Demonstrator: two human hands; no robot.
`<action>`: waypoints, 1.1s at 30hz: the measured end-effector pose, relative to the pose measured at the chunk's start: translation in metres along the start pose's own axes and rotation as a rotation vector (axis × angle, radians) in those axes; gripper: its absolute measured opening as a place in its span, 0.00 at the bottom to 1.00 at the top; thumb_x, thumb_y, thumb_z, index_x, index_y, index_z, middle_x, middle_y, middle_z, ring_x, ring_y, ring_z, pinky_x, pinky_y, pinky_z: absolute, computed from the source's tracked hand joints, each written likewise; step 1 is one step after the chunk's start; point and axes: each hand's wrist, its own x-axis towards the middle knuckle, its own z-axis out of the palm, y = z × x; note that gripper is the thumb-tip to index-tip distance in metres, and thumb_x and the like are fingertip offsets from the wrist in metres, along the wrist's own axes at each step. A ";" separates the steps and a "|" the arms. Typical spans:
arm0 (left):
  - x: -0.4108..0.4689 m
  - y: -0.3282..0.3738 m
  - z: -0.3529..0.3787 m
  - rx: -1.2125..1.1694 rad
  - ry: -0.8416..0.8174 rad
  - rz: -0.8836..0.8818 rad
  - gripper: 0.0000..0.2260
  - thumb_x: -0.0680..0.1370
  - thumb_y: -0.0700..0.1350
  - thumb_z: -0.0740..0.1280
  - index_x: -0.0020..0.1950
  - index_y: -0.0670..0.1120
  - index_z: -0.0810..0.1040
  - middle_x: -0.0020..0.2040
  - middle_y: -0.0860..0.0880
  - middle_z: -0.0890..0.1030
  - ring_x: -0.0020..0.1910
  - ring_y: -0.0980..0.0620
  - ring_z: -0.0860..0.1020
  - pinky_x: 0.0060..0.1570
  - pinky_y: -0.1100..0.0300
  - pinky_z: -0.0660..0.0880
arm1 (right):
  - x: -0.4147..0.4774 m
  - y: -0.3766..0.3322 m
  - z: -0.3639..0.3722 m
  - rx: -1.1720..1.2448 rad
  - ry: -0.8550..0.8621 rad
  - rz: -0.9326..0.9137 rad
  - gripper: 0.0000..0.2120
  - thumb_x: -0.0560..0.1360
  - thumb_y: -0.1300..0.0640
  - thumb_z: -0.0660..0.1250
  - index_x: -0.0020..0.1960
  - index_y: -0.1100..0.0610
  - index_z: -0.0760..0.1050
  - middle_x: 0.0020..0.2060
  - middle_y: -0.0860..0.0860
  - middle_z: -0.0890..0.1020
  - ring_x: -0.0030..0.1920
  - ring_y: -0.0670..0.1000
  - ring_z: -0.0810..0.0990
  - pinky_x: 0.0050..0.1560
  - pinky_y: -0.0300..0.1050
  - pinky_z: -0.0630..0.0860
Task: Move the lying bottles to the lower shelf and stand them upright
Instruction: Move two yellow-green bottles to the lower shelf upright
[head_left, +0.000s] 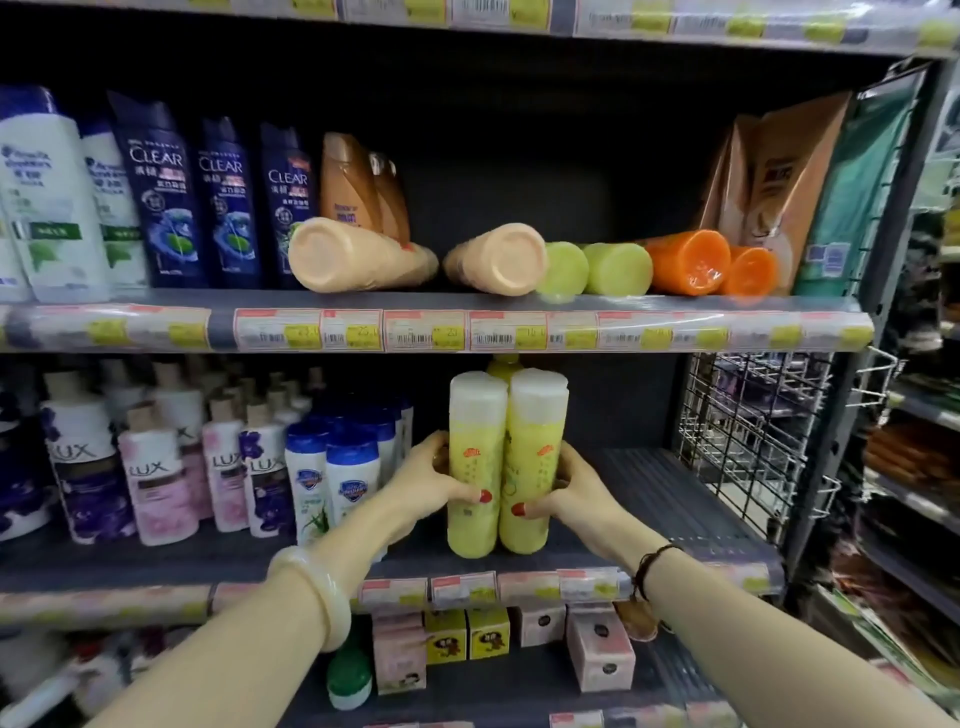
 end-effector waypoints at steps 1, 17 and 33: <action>0.004 -0.003 0.001 -0.021 0.016 -0.003 0.33 0.64 0.31 0.76 0.66 0.44 0.70 0.60 0.47 0.80 0.61 0.47 0.77 0.62 0.47 0.74 | 0.004 0.004 0.001 0.016 0.001 0.006 0.31 0.63 0.75 0.73 0.60 0.55 0.71 0.51 0.51 0.82 0.51 0.47 0.80 0.46 0.40 0.78; 0.051 -0.035 -0.002 -0.120 0.071 -0.042 0.31 0.69 0.31 0.72 0.70 0.45 0.68 0.64 0.43 0.78 0.64 0.45 0.75 0.67 0.43 0.70 | 0.064 0.029 0.012 0.005 -0.031 0.034 0.31 0.64 0.72 0.74 0.63 0.56 0.69 0.57 0.55 0.80 0.58 0.55 0.79 0.59 0.53 0.77; 0.022 0.007 -0.019 0.240 0.008 -0.137 0.33 0.72 0.33 0.71 0.75 0.39 0.61 0.71 0.37 0.70 0.68 0.42 0.71 0.64 0.52 0.71 | 0.038 -0.013 0.001 -0.557 -0.060 0.101 0.25 0.69 0.60 0.75 0.63 0.63 0.72 0.58 0.55 0.79 0.58 0.53 0.77 0.56 0.43 0.74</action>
